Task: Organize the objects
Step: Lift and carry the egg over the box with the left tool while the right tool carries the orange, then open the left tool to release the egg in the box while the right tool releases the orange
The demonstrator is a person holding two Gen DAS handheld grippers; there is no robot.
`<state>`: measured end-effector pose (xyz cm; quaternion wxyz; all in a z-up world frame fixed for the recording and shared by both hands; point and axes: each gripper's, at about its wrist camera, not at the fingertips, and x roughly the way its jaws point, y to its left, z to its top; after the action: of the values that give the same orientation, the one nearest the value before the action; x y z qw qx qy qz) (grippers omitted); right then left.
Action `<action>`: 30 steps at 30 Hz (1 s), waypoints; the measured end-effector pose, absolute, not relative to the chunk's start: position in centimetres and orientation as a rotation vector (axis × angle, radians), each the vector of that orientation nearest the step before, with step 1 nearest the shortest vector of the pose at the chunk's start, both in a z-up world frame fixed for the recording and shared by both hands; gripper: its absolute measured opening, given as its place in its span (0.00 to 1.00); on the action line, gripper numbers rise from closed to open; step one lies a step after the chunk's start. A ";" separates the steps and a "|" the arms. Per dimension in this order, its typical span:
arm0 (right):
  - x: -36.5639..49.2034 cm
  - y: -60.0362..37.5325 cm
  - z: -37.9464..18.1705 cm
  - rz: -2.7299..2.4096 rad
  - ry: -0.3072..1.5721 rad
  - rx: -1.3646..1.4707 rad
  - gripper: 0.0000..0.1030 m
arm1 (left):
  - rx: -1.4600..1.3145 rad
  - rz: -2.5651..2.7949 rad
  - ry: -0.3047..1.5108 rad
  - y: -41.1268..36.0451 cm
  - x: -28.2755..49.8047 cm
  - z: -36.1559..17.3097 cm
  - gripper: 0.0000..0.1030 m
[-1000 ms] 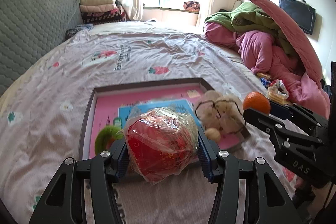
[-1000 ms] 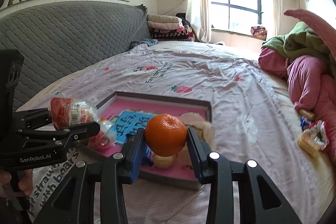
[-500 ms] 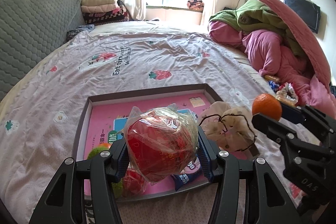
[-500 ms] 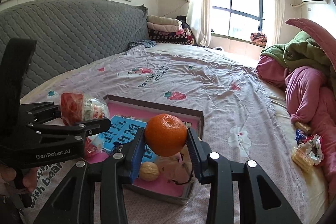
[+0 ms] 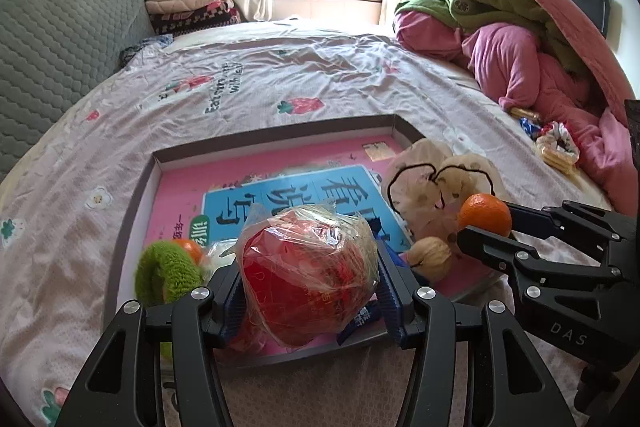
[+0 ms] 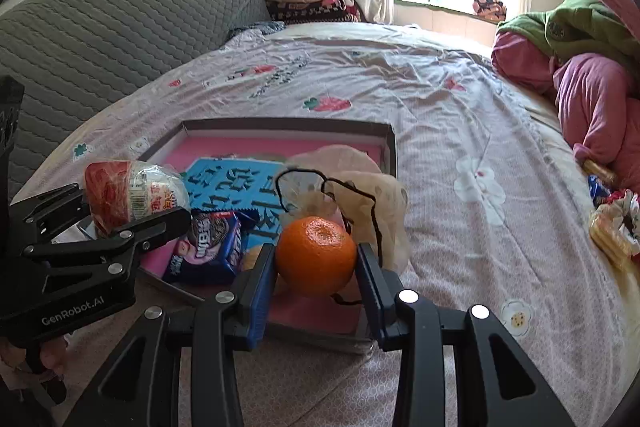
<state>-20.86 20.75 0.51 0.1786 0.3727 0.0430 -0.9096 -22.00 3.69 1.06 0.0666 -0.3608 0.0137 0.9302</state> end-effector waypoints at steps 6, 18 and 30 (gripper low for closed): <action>-20.7 20.2 -0.1 -2.563 0.148 1.078 0.39 | -1.082 2.806 0.085 4.4 -21.7 0.5 0.55; -20.6 20.1 -0.8 -2.552 0.148 1.111 0.39 | -1.096 2.803 0.087 4.5 -22.0 -0.3 0.56; -20.6 20.0 -0.6 -2.565 0.161 1.110 0.40 | -1.101 2.805 0.101 4.4 -21.8 -0.3 0.57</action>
<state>-20.65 19.98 -0.60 0.1702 0.3908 0.0568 -0.9028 -21.76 4.45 -0.26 0.0632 -0.3646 0.0334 0.9284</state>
